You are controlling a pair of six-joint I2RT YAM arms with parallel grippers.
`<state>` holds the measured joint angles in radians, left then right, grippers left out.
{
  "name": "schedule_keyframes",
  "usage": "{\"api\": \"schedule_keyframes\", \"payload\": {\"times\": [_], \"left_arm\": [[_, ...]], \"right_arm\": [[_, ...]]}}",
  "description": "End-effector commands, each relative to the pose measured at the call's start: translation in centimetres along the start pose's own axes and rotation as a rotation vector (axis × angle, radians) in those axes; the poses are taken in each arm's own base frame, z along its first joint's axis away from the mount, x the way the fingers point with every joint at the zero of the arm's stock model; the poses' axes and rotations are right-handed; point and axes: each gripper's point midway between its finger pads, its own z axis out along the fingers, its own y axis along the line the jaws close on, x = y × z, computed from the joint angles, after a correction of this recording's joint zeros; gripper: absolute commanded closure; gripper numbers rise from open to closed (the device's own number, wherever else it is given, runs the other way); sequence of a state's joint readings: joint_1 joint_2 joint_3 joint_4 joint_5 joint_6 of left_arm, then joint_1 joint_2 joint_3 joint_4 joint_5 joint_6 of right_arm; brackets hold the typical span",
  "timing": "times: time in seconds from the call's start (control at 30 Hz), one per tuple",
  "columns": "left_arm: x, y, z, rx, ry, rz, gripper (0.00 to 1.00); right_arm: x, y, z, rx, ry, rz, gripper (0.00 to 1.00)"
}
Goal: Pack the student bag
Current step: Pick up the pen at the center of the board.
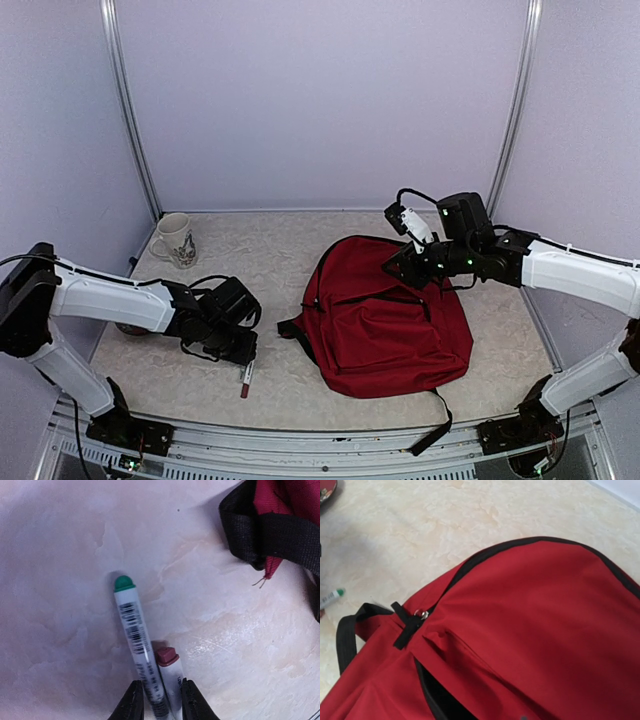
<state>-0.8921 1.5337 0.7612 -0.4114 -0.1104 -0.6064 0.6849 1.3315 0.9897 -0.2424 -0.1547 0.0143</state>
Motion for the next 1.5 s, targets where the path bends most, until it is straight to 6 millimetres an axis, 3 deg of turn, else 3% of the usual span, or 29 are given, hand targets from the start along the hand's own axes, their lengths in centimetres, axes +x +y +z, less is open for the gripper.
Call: {"api": "schedule_keyframes", "payload": {"times": [0.0,0.23,0.4,0.53,0.73,1.0,1.1,1.2,1.23,1.33,1.47], "left_arm": [[0.4,1.0,-0.1,-0.025,0.005,-0.027,0.75],[-0.3,0.7,-1.1,-0.001,-0.021,-0.023,0.65],[-0.7,2.1,-2.0,-0.013,-0.060,-0.086,0.68],[0.2,2.5,-1.4,-0.009,-0.032,-0.096,0.72],[1.5,2.0,-0.3,0.004,0.010,-0.073,0.69],[3.2,2.9,1.4,-0.071,0.078,-0.031,0.70],[4.0,3.1,2.0,-0.092,0.111,-0.017,0.77],[4.5,3.6,2.2,-0.117,0.126,-0.013,0.97],[4.5,3.7,2.2,-0.124,0.125,-0.011,1.00],[3.6,3.6,1.7,-0.130,0.095,-0.007,1.00],[0.2,2.8,-0.6,-0.130,-0.036,-0.015,1.00]], "right_arm": [[0.1,0.2,-0.2,0.000,-0.006,-0.029,0.67],[0.6,0.3,0.0,-0.003,0.010,-0.038,0.66],[0.8,0.3,0.0,-0.002,0.014,-0.042,0.66],[0.9,0.2,0.1,-0.002,0.017,-0.043,0.66],[1.5,0.0,0.3,0.011,0.037,-0.044,0.66],[1.7,-0.2,0.4,0.020,0.051,-0.041,0.66],[1.6,-0.3,0.2,0.028,0.047,-0.041,0.66],[1.4,-0.4,0.0,0.036,0.044,-0.046,0.66],[1.3,-0.4,-0.1,0.038,0.041,-0.047,0.66],[1.0,-0.5,-0.4,0.043,0.035,-0.051,0.66],[0.1,-0.1,-0.8,0.023,0.011,-0.042,0.66]]}}
